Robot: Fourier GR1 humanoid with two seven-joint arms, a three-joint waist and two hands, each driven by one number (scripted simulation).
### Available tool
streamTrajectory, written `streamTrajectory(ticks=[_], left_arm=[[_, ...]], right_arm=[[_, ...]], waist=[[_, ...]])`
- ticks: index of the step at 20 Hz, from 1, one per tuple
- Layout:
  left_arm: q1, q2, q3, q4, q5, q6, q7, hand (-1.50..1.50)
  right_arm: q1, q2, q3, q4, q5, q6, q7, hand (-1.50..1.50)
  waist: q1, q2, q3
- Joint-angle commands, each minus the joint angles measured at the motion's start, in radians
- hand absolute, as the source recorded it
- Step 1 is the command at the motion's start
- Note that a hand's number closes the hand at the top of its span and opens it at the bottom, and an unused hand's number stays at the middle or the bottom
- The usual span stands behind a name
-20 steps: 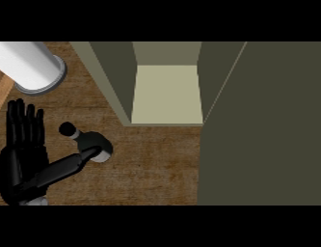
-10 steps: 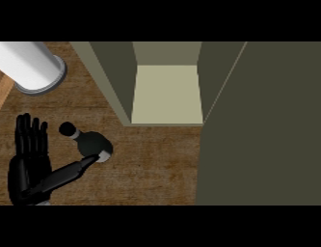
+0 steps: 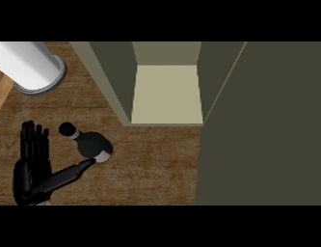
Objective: Pick up the wine, place it into the cabinet and close the cabinet
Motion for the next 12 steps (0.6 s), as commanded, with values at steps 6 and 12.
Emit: streamTrajectory(ticks=[6,12], left_arm=[[-0.083,-0.011,0.052,0.239,0.034,-0.064,-0.144,-1.5],[-0.157,0.004,0.083,0.382,0.059,-0.107,-0.177,-1.5]], right_arm=[[0.044,0.003,-0.028,0.025,-0.034,0.046,-0.073,-1.5],[0.065,-0.014,-0.039,-0.065,-0.056,0.044,-0.005,-1.5]], waist=[[-0.003,0.001,0.0],[-0.004,0.0,0.0]])
